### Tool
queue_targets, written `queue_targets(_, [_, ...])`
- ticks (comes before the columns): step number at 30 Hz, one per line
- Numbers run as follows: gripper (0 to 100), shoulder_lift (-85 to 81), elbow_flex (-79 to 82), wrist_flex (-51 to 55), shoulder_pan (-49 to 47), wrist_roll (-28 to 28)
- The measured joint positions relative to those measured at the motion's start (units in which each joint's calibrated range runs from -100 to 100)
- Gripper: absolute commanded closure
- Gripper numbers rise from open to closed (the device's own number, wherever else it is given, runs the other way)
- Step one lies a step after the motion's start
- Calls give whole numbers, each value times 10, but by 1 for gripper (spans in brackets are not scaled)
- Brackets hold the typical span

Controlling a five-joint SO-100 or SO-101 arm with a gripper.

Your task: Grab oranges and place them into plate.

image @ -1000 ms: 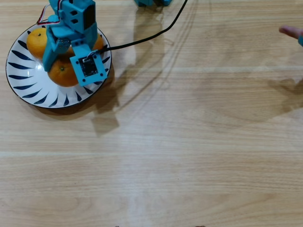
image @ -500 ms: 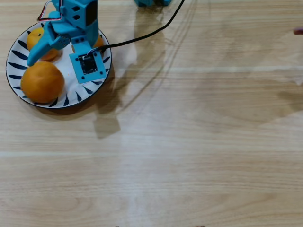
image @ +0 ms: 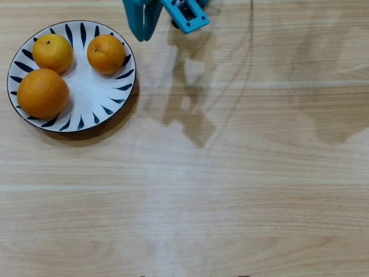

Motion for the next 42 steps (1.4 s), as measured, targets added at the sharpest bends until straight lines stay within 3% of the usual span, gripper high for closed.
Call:
queue_targets(8, [98, -301, 398, -177, -106, 49])
queue_targets(16, [98, -591, 671, -162, -159, 72])
queue_targets(22, [98, -615, 724, -98, -165, 77])
queue_targets(42, [98, -617, 734, -93, -185, 77])
